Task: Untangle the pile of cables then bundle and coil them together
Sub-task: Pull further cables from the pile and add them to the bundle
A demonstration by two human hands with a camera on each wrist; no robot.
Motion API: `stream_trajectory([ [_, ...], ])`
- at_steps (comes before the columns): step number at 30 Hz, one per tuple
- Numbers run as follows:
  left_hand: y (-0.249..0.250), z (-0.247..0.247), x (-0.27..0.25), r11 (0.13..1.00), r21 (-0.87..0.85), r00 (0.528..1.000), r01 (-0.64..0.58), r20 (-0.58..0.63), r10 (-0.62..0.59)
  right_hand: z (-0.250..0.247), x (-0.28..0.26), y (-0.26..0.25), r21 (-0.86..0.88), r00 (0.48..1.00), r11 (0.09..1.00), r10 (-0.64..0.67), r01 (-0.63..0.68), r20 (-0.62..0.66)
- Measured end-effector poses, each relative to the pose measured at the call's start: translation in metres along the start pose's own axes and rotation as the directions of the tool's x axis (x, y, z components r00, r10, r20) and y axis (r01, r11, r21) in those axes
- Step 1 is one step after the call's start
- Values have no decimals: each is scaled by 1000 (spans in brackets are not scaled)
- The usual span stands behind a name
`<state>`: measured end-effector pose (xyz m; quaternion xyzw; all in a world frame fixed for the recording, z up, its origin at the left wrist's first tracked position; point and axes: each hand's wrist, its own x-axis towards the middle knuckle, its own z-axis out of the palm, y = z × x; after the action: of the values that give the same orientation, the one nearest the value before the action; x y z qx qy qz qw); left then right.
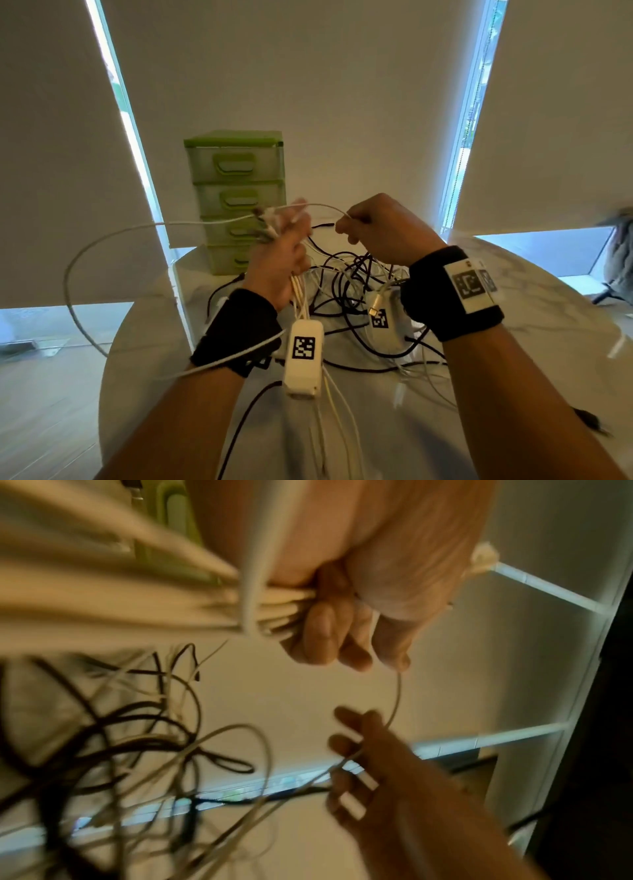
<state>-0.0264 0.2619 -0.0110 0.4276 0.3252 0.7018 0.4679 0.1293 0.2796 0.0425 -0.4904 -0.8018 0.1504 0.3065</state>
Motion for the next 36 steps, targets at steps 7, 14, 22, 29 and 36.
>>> stream_trajectory([
  [7, -25, 23, -16, 976, 189, 989, 106, 79, -123, -6, -6, -11, 14, 990, 999, -46, 48, -134],
  [14, -29, 30, -23, 962, 269, 988, 56, 127, -93, -25, -18, -30, 457, 979, 865, -180, 206, -101],
  [22, -13, 8, -1, 997, 69, 988, 42, -150, -32, -18, -9, -3, -52, 960, 996, -55, 72, 273],
  [29, 15, -16, 8, 991, -112, 974, -78, -219, 52, -38, -7, 52, -368, 922, 850, 384, -376, -55],
  [36, 9, -1, 0, 995, 50, 993, -89, -74, 92, -19, -13, -18, 100, 978, 994, -62, 42, 200],
])
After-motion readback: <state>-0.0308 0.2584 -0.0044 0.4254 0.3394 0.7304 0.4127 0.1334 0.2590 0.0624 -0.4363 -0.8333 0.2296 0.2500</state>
